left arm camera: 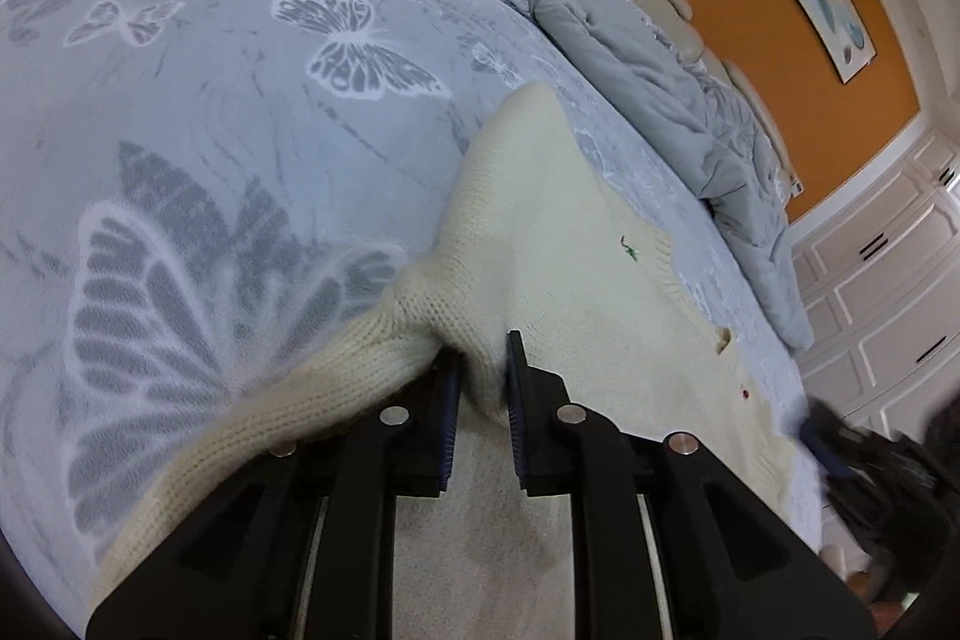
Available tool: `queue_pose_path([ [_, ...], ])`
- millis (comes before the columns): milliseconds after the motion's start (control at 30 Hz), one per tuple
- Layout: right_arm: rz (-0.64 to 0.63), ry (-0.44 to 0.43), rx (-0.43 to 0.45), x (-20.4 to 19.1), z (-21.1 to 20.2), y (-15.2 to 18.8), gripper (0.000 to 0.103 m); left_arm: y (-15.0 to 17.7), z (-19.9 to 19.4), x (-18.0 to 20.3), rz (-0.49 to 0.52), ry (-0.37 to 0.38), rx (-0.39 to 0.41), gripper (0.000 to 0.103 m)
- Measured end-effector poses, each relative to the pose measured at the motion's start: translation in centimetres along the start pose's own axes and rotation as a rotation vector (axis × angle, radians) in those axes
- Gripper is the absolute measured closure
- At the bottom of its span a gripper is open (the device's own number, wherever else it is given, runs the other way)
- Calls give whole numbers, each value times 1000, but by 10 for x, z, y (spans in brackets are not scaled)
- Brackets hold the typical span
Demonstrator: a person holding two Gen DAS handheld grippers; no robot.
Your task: Fold small clothes
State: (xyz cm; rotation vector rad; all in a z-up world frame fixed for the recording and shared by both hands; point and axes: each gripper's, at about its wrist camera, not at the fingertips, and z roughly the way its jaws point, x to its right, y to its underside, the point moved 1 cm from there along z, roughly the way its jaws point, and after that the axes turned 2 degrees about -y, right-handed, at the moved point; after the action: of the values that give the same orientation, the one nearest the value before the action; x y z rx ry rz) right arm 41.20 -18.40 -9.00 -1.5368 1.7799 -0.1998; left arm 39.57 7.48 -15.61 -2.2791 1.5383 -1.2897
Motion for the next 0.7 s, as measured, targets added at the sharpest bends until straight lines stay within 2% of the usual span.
queue_pose_path([
  [100, -30, 24, -83, -18, 52, -4, 79, 1, 0, -2, 3, 15, 10, 88],
  [133, -20, 32, -100, -11, 60, -8, 91, 1, 0, -2, 6, 17, 12, 88],
  [167, 0, 58, -108, 2, 64, -11, 97, 1, 0, -2, 7, 20, 14, 88],
  [200, 33, 72, -83, 22, 57, -14, 103, 1, 1, -4, 4, 29, 16, 88],
  [300, 176, 143, -7, 94, 21, -16, 103, 2, 1, -6, 0, 46, 23, 88],
  [333, 245, 166, 19, 131, -1, -11, 103, 2, 1, -6, 0, 50, 26, 88],
  [367, 279, 187, 33, 150, -17, -6, 103, 2, 1, -6, 0, 52, 27, 88],
  [400, 292, 206, 50, 159, -31, -2, 103, 2, 2, -6, 1, 50, 29, 88],
  [433, 289, 251, 73, 161, -50, 2, 96, 2, 2, -6, 2, 49, 29, 88],
  [467, 257, 233, 98, 153, -69, 8, 90, 2, 2, -6, 2, 48, 29, 88],
  [567, 178, 112, 120, 126, -89, 26, 92, 2, 2, -6, 4, 47, 28, 88],
  [633, 118, 167, 61, 126, -78, 36, 97, 2, 2, -5, 3, 48, 28, 88],
  [667, 147, 223, -1, 144, -66, 46, 103, 2, 2, -5, 3, 47, 28, 88],
  [700, 195, 181, 6, 158, -71, 52, 103, 2, 2, -5, 5, 46, 28, 88],
])
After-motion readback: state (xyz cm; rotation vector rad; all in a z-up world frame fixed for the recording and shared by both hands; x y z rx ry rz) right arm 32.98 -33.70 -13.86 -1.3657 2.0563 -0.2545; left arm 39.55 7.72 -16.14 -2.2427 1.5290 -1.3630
